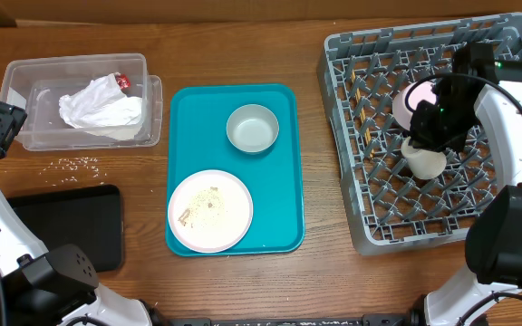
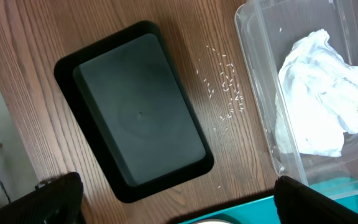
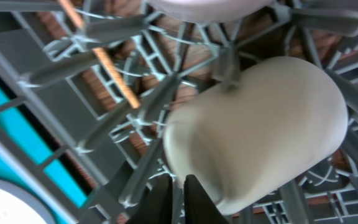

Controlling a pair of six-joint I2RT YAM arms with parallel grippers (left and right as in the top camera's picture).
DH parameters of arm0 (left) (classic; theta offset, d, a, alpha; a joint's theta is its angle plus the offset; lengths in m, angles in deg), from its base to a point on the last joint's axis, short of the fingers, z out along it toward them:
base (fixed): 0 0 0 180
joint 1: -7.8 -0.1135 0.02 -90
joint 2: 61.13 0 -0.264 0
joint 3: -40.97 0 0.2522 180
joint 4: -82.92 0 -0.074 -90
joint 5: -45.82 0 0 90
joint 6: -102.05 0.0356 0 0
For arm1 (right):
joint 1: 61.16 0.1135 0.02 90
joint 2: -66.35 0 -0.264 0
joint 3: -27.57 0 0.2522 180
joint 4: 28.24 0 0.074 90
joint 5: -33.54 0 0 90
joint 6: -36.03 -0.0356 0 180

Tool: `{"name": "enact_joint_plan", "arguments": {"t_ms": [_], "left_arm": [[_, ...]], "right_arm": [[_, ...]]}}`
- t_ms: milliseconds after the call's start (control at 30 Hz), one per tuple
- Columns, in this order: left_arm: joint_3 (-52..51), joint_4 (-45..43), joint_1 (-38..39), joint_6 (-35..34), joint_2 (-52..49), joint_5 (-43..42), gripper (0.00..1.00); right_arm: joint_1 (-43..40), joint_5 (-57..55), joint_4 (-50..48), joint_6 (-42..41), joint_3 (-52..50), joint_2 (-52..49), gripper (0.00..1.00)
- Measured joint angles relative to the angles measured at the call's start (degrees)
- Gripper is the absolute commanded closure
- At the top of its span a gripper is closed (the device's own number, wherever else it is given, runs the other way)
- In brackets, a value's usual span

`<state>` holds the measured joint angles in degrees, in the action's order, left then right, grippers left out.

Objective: Sort waste into correct bins and load items into the dishwasher

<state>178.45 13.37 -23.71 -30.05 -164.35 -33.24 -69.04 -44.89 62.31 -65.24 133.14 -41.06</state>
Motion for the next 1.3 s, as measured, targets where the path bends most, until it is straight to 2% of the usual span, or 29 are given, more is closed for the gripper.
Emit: {"name": "enact_joint_plan", "arguments": {"t_ms": [67, 367, 633, 800, 933, 1133, 1300], "left_arm": [[0.0, 0.0, 0.0, 0.0, 0.0, 0.0, 0.0], [0.0, 0.0, 0.0, 0.0, 0.0, 0.0, 0.0], [0.0, 0.0, 0.0, 0.0, 0.0, 0.0, 0.0], [0.0, 0.0, 0.0, 0.0, 0.0, 0.0, 0.0], [0.0, 0.0, 0.0, 0.0, 0.0, 0.0, 0.0], [0.0, 0.0, 0.0, 0.0, 0.0, 0.0, 0.0], [0.0, 0.0, 0.0, 0.0, 0.0, 0.0, 0.0]], "right_arm": [[-0.1, -0.1, -0.7, -0.1, -1.0, 0.0, 0.96], [0.6, -5.7, 1.0, -5.0, -0.5, 0.1, 0.96], [0.0, -19.5, 10.4, -9.7, 8.7, 0.1, 0.96], [0.0, -22.2, 12.9, -11.2, 12.5, 0.1, 0.96], [0.3, -21.8, 12.7, -11.6, 12.7, 0.1, 0.96], [1.5, -13.9, 10.4, -7.4, 12.5, 0.1, 0.96], [1.7, -10.5, 6.9, -5.4, 7.7, 0.1, 0.96]]}}
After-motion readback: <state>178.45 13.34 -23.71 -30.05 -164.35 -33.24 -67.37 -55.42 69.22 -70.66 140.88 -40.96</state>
